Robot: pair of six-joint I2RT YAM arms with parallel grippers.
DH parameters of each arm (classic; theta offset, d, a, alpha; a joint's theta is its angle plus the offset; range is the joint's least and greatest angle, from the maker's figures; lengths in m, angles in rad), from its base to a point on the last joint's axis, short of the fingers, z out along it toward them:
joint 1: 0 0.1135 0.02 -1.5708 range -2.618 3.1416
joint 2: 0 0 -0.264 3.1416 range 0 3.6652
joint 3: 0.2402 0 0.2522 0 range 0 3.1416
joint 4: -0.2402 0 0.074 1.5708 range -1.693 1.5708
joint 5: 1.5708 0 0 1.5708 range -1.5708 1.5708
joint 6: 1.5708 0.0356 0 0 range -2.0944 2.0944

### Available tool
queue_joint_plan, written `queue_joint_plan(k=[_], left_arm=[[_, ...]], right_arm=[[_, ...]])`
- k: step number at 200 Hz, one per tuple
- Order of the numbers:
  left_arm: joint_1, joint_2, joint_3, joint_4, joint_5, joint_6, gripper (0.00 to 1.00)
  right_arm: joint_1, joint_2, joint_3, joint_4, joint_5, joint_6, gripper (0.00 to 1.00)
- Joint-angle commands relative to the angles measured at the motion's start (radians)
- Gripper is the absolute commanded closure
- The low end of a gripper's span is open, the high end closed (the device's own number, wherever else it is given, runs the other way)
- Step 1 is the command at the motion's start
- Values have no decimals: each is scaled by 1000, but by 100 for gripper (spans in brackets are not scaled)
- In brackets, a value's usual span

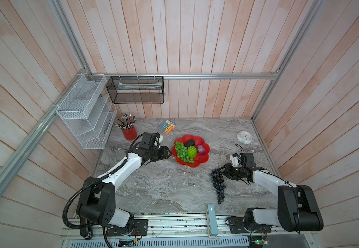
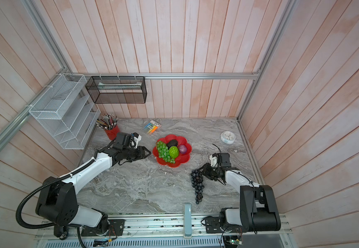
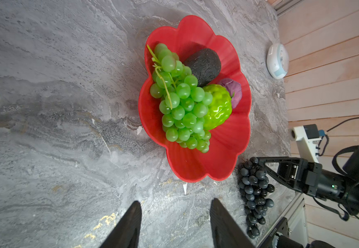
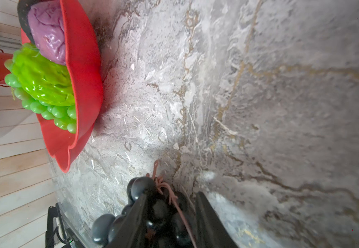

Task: Arrange fruit in a fruit bowl
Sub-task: Pick up the fruits from the center of the table.

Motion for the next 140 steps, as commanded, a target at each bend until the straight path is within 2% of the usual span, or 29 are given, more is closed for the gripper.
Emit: queue_joint_plan(k=[1, 25, 64, 140], left_arm=[[6, -21, 32, -14, -14, 3, 46], [6, -23, 32, -15, -18, 1, 46], [6, -21, 36, -20, -21, -4, 46], [5, -15, 53, -29, -22, -11, 46]], right_arm=[[-2, 27, -4, 66, -34, 3, 73], [-3, 46, 2, 81, -49, -5, 86], [-3, 14, 18, 48, -35, -30, 100], [25, -195, 68, -101, 71, -70, 100]])
